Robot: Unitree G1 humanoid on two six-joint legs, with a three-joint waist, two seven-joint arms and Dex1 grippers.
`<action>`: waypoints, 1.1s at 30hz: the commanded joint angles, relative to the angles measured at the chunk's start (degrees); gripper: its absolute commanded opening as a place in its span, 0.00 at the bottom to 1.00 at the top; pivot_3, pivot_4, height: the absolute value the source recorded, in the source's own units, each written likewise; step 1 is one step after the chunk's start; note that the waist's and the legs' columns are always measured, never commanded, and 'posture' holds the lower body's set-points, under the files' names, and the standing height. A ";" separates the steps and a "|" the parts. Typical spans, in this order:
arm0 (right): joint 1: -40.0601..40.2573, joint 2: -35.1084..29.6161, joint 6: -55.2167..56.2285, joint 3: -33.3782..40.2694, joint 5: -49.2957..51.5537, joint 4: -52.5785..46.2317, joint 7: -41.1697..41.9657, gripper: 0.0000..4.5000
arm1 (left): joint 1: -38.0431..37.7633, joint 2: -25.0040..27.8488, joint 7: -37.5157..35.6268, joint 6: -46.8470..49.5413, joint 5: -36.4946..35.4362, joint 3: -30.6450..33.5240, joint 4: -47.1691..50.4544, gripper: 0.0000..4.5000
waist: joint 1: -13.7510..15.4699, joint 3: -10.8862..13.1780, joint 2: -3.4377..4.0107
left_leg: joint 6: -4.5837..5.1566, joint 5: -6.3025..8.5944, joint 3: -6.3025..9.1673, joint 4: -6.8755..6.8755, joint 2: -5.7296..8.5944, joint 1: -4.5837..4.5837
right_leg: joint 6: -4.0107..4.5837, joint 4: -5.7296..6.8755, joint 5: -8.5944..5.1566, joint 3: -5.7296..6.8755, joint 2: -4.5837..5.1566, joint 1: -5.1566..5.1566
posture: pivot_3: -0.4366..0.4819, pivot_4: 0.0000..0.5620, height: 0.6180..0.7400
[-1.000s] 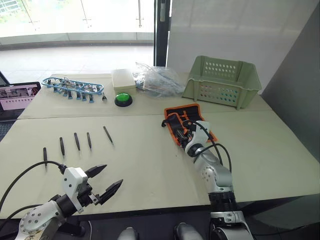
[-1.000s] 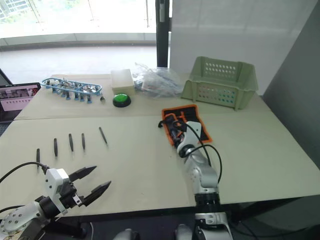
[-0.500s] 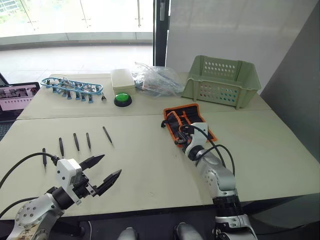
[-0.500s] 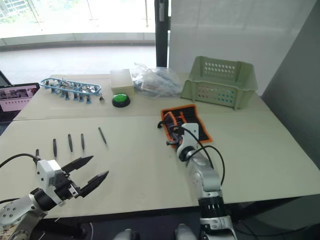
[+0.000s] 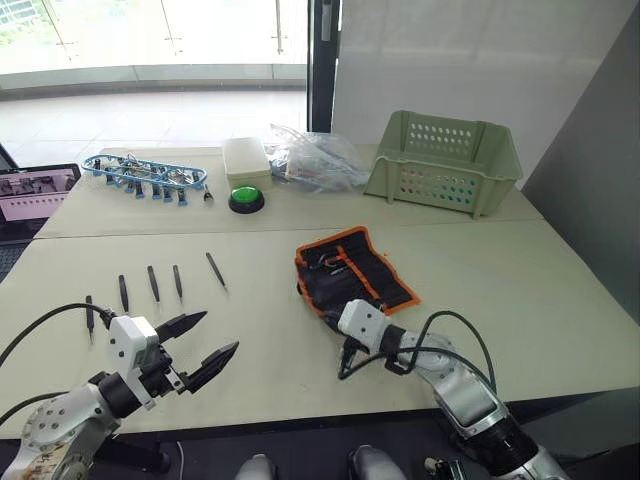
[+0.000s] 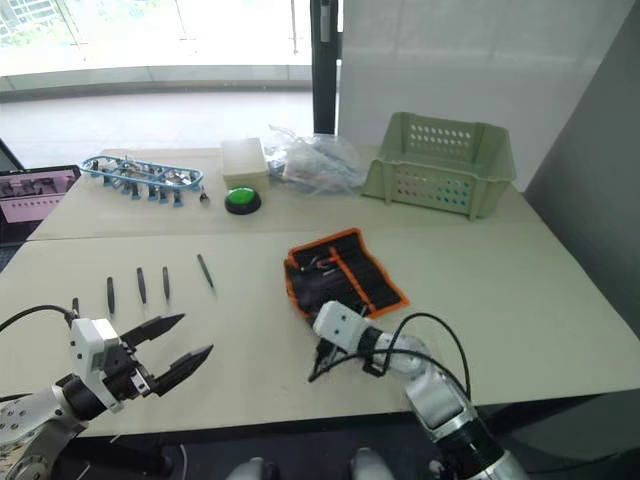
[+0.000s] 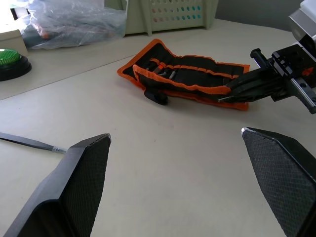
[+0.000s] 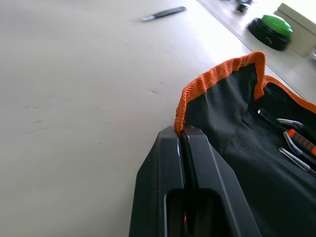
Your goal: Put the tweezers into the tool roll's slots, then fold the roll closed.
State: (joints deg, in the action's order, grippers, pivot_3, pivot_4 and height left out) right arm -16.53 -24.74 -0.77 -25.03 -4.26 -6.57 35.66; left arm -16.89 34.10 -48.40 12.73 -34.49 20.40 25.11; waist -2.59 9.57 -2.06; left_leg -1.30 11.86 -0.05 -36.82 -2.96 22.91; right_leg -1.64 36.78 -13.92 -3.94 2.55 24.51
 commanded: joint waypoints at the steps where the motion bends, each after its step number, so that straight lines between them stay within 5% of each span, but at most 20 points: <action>1: 0.86 -3.47 9.19 -2.18 -3.16 -3.10 4.00 0.01 | 2.57 1.56 -1.06 0.12 0.25 -0.90 -0.29 1.00 | 0.08 0.01 -0.02 | 0.00 0.00 0.00 -0.01 0.00 0.00 | 0.00 0.00 0.00 0.00 0.00 0.00 | 0.48 0.27 0.87; 9: 1.53 -6.50 14.74 -1.48 -3.82 -1.11 7.57 0.01 | 12.89 6.45 -7.33 -3.09 7.21 -8.64 -8.70 1.00 | 0.32 0.02 -0.08 | 0.00 0.00 0.00 -0.03 0.02 -0.08 | 0.05 0.01 -0.03 0.00 -0.01 -0.09 | 0.48 0.27 0.87; 17: 3.14 -8.49 13.97 0.28 -4.81 -2.11 8.49 0.01 | 35.02 9.57 -23.11 -25.96 20.40 -21.01 -32.06 1.00 | 1.26 0.03 -0.10 | 0.00 -0.01 0.01 -0.06 0.07 -0.06 | -0.12 0.01 0.08 -0.02 -0.04 -0.13 | 0.48 0.27 0.87; 26: 5.61 -8.85 10.75 1.59 -5.60 -5.77 8.12 0.01 | 59.44 4.66 -32.99 -52.69 29.75 -31.03 -60.88 1.00 | 2.12 0.03 -0.10 | 0.01 -0.01 0.02 -0.14 0.10 0.10 | -0.20 -0.01 0.13 -0.04 -0.06 -0.10 | 0.48 0.27 0.87; 33: 7.13 -8.78 7.91 2.60 -6.60 -7.13 7.64 0.01 | 69.11 -0.64 -34.51 -65.29 34.40 -35.75 -74.82 1.00 | 1.89 0.02 -0.11 | 0.02 -0.01 0.08 -0.30 0.15 0.25 | -0.29 -0.03 0.17 -0.06 -0.07 -0.09 | 0.48 0.27 0.87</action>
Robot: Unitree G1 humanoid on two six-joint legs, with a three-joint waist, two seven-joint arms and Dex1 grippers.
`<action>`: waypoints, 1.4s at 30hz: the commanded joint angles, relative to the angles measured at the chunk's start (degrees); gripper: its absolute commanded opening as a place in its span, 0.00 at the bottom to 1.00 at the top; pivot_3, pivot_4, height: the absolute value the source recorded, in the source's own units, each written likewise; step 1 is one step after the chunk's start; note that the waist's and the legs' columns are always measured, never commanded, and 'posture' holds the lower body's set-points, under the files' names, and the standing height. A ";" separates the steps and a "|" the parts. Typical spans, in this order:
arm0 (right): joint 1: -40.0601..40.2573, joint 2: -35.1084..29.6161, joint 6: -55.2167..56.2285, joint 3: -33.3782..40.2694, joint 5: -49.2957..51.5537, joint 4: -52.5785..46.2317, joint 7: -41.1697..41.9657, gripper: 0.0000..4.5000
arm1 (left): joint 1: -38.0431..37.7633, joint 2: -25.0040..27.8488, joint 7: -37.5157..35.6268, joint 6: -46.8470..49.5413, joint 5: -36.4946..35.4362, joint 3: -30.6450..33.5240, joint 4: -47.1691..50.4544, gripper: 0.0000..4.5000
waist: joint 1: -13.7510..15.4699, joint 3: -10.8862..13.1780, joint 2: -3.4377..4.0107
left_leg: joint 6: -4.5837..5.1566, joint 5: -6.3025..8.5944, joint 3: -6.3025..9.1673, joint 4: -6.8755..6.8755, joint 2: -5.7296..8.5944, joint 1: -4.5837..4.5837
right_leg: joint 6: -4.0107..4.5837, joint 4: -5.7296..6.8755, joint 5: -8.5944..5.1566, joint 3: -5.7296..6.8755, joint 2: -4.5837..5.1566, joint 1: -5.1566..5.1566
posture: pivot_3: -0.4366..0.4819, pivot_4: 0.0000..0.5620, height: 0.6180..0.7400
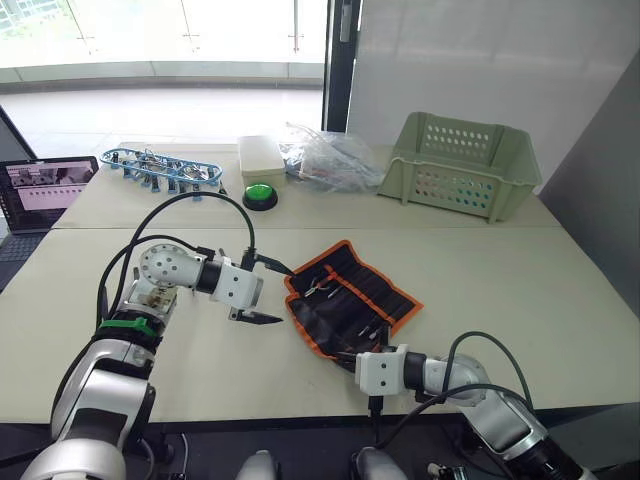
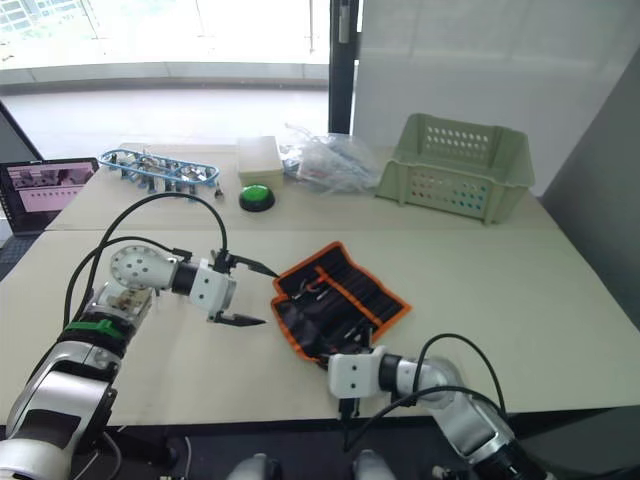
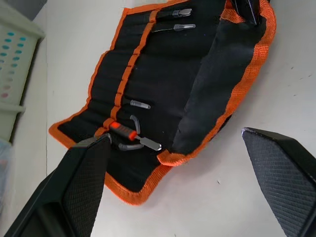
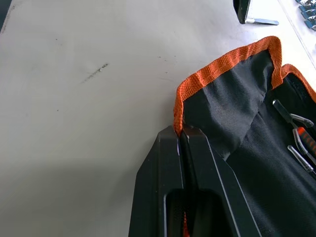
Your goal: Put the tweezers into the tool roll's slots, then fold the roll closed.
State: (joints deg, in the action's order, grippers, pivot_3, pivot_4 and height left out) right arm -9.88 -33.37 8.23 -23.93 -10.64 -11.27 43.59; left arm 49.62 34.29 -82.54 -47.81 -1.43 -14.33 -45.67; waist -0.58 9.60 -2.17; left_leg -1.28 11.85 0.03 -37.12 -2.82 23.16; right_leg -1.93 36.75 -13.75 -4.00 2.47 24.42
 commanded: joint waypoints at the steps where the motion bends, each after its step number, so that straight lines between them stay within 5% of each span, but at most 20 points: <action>1: 0.65 -0.11 -1.45 1.65 -0.12 -2.70 -0.32 0.01 | 3.31 -1.36 -0.04 -6.42 1.91 -1.47 -5.21 1.00 | -0.24 0.00 0.00 | 0.00 0.00 0.00 0.00 0.00 0.00 | 0.00 0.00 0.00 0.00 0.00 0.00 | 0.48 0.27 0.87; 15: 2.07 -0.08 -3.77 2.07 -1.01 -5.40 -0.71 0.00 | 4.98 -1.67 8.47 -18.53 10.66 -5.37 -13.52 0.00 | -0.17 0.00 -0.01 | 0.01 0.00 0.05 -0.11 0.00 0.02 | -0.10 0.03 0.04 0.00 -0.01 -0.03 | 0.48 0.27 0.87; 28: 4.33 0.25 -9.98 1.98 3.43 -11.91 2.92 0.00 | -2.88 2.77 11.98 -19.97 8.60 -6.58 -7.92 0.00 | -0.21 0.00 -0.01 | 0.01 0.00 0.05 -0.15 -0.01 0.00 | -0.09 0.10 0.05 0.00 0.00 -0.04 | 0.48 0.27 0.87; 34: 3.69 0.60 -19.52 4.52 10.92 -15.24 6.41 0.43 | -2.67 3.09 14.88 -20.14 10.57 -7.04 -8.85 0.00 | -0.20 0.00 -0.01 | 0.00 0.00 0.05 -0.29 -0.01 -0.02 | -0.10 0.24 0.05 0.00 -0.01 -0.05 | 0.48 0.27 0.87; 42: -4.75 10.22 -33.28 9.64 23.92 -12.75 2.15 0.37 | -3.09 3.22 15.98 -20.42 10.85 -7.86 -8.45 0.00 | -0.36 0.00 0.00 | 0.01 0.00 0.09 -0.40 -0.04 -0.04 | -0.11 0.35 0.08 0.01 -0.04 -0.07 | 0.48 0.27 0.87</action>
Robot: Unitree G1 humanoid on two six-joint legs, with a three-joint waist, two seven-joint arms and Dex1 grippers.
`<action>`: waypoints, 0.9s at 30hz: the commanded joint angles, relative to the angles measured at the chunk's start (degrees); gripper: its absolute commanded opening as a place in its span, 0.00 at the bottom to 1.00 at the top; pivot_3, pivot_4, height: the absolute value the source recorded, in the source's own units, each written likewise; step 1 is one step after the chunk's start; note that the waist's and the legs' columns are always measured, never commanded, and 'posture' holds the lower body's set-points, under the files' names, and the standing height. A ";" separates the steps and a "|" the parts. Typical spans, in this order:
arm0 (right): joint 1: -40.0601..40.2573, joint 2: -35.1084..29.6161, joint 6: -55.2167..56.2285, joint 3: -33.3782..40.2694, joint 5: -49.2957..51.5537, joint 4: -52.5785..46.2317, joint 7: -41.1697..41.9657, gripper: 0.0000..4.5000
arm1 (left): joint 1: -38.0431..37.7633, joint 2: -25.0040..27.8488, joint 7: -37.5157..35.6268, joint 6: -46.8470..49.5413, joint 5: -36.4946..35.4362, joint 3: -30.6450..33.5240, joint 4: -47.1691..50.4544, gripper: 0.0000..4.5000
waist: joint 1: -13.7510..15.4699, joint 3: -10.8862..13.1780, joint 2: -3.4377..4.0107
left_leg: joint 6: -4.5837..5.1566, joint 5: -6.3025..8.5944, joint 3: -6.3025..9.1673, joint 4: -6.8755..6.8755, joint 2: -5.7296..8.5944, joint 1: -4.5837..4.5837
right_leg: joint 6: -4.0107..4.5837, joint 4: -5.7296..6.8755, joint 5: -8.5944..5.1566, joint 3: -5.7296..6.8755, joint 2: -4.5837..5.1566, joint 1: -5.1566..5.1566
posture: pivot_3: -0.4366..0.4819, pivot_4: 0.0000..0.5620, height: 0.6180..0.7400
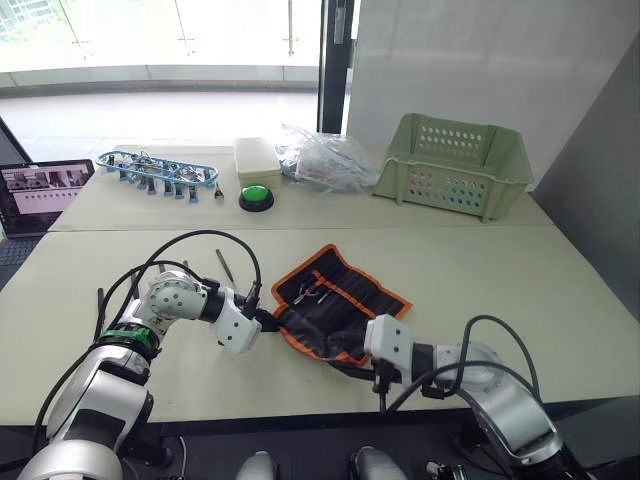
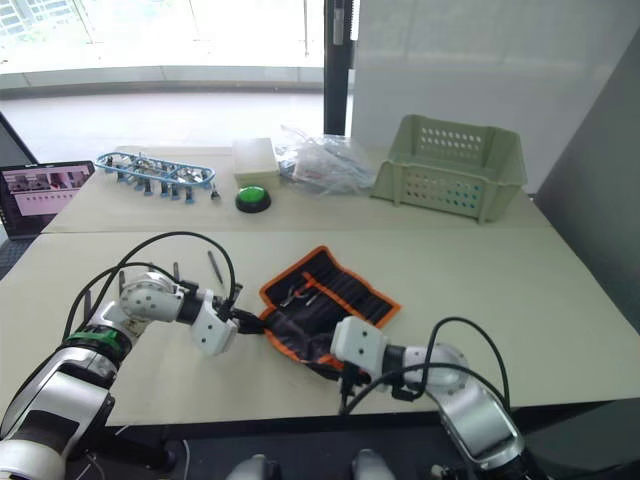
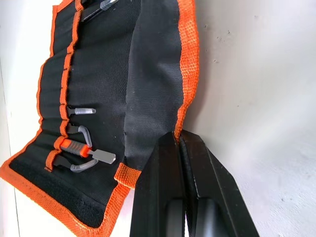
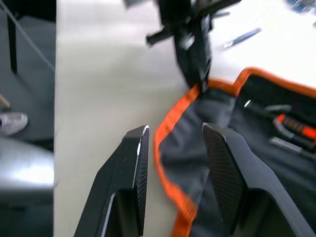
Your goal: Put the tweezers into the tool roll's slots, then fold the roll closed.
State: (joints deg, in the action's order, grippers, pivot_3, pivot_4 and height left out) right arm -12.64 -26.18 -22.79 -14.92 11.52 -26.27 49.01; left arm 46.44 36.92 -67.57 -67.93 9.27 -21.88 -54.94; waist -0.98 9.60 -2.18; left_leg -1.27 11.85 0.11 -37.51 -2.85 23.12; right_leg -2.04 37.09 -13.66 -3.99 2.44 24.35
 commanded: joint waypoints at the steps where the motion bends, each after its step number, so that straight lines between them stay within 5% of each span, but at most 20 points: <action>1: -2.46 3.76 -2.19 0.52 1.53 3.27 -3.85 0.31 | 0.13 0.58 1.12 -0.26 0.18 -0.40 0.94 0.00 | 0.08 0.00 0.01 | 0.00 0.00 0.01 0.00 0.00 0.00 | 0.00 0.00 0.00 0.00 -0.01 0.00 | 0.48 0.27 0.87; 5: -2.64 5.39 -0.33 -1.16 0.48 7.48 -4.52 0.02 | 0.22 0.90 1.51 -0.10 -0.08 -0.65 1.57 0.00 | 0.40 0.00 0.00 | 0.02 0.01 0.00 -0.10 0.02 0.11 | -0.02 -0.05 0.01 0.01 0.03 0.00 | 0.48 0.27 0.87; 20: 0.91 4.52 2.36 -4.65 -2.29 17.34 -3.99 0.01 | -0.11 2.06 1.88 0.94 -0.23 -1.04 2.42 0.00 | 0.16 -0.01 0.01 | 0.06 0.04 0.00 -0.20 0.01 0.06 | -0.05 0.01 0.02 0.00 0.01 -0.03 | 0.48 0.27 0.87; 26: 0.78 5.01 1.87 -5.05 -2.40 19.54 -3.94 0.01 | -3.22 3.22 -5.05 6.76 -7.46 -1.04 6.03 0.00 | -0.05 -0.02 0.01 | 0.06 0.04 0.00 -0.22 0.00 -0.01 | -0.05 0.03 0.03 -0.01 0.01 -0.10 | 0.48 0.27 0.87; 27: 0.93 5.01 1.78 -5.26 -2.43 19.41 -3.86 0.00 | -4.05 3.51 -6.62 8.00 -9.94 -0.70 7.57 0.06 | -0.09 -0.02 0.01 | 0.06 0.04 0.00 -0.22 -0.01 -0.02 | -0.05 0.04 0.02 0.00 0.00 -0.10 | 0.48 0.27 0.87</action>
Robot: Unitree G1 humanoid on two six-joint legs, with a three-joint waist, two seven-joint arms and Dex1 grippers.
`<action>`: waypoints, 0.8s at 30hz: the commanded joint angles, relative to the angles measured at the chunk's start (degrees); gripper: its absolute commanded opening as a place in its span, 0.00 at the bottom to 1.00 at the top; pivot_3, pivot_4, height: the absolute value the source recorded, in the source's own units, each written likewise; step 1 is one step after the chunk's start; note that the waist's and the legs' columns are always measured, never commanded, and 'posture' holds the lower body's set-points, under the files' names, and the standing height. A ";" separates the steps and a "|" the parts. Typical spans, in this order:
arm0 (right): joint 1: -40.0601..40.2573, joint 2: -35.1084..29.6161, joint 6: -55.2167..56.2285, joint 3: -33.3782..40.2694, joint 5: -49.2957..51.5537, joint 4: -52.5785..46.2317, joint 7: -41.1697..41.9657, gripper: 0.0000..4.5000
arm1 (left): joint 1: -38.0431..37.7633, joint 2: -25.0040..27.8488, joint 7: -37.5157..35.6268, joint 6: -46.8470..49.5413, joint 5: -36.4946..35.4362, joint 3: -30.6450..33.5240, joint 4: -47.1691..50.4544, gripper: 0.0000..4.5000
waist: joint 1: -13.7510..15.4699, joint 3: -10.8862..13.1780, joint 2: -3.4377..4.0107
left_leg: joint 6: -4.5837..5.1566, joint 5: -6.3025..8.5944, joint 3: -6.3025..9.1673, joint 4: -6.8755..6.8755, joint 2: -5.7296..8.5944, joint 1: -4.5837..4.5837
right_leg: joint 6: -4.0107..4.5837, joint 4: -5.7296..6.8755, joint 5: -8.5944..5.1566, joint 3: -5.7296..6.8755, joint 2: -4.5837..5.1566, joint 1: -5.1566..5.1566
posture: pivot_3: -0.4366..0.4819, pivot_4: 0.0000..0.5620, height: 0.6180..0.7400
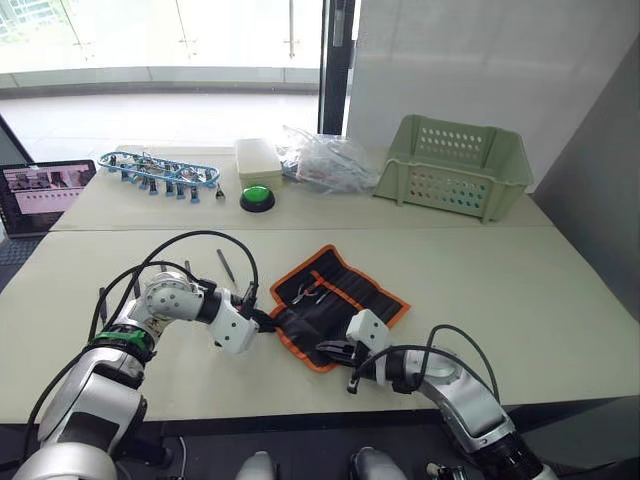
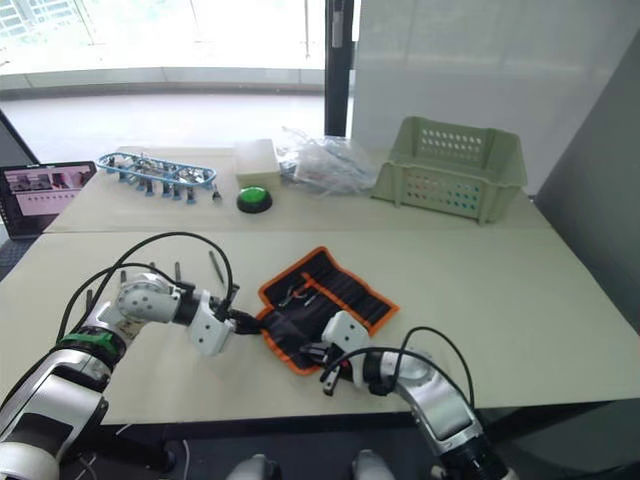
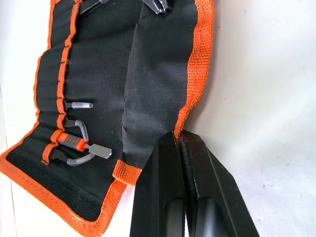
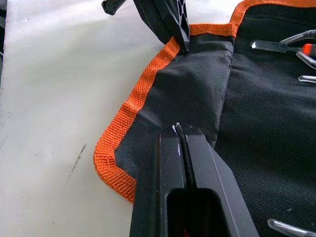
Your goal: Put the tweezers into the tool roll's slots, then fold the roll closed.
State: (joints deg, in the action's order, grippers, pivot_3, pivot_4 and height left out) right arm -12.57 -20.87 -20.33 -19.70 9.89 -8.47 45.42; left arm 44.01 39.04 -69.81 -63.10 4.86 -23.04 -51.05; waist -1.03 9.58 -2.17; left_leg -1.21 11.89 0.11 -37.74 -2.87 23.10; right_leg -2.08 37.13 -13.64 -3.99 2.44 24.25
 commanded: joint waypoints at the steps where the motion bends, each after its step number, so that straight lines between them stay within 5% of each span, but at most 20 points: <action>1: 1.03 -0.25 -0.88 -0.59 -0.68 1.44 -0.18 0.00 | -2.48 1.58 -5.85 5.43 -8.21 1.17 5.42 0.13 | -0.04 0.00 0.01 | 0.00 0.00 0.00 0.00 -0.01 0.00 | 0.00 0.00 0.00 0.00 0.00 0.00 | 0.48 0.27 0.87; 4: 1.17 -0.14 -1.41 -0.82 -0.51 1.01 -0.06 0.00 | -5.34 3.04 -10.79 14.26 -14.53 2.86 10.91 0.35 | -0.03 0.00 0.01 | 0.00 0.00 0.00 0.00 -0.02 0.00 | 0.00 0.01 0.00 0.00 0.00 0.00 | 0.48 0.27 0.87; 7: 0.99 -0.17 -1.36 -0.86 -0.69 0.98 -0.04 0.00 | -10.36 5.98 -13.92 34.03 -23.22 6.06 21.21 0.57 | -0.26 0.00 0.01 | 0.00 0.00 0.00 0.00 -0.03 0.00 | 0.01 0.02 0.00 0.00 -0.01 0.01 | 0.48 0.27 0.87; 13: -0.21 -0.35 -1.47 -0.55 -0.65 1.59 0.43 0.00 | -13.49 9.14 -11.44 68.45 -35.76 13.30 36.29 1.00 | -0.17 0.00 0.00 | 0.00 0.00 0.03 -0.03 -0.05 0.00 | 0.00 0.02 -0.01 0.02 -0.01 0.01 | 0.48 0.27 0.87; 17: -1.16 -0.60 -1.50 -0.54 -0.63 2.09 1.13 0.00 | -15.11 7.08 -4.67 84.56 -41.60 17.27 43.52 0.78 | -0.24 0.00 0.00 | 0.00 0.00 0.03 -0.03 -0.05 -0.08 | 0.01 0.02 -0.01 0.01 -0.02 -0.04 | 0.48 0.27 0.87; 24: -2.08 -0.84 -2.45 0.28 0.14 1.84 1.96 0.00 | -19.11 -3.17 13.61 87.88 -34.65 17.98 49.56 0.26 | -0.08 0.00 0.00 | 0.00 0.00 0.03 -0.03 -0.04 -0.10 | 0.00 0.02 -0.01 -0.01 -0.03 -0.05 | 0.48 0.27 0.87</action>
State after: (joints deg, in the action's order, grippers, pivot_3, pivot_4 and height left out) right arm -14.59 -21.35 -21.71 -19.68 10.14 -7.33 47.43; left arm 24.69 37.18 -60.56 24.53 -30.95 -5.93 -4.19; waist -1.11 9.58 -2.17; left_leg -1.21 11.89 0.15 -37.77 -2.90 23.01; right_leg -2.08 37.15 -13.64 -4.00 2.41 24.19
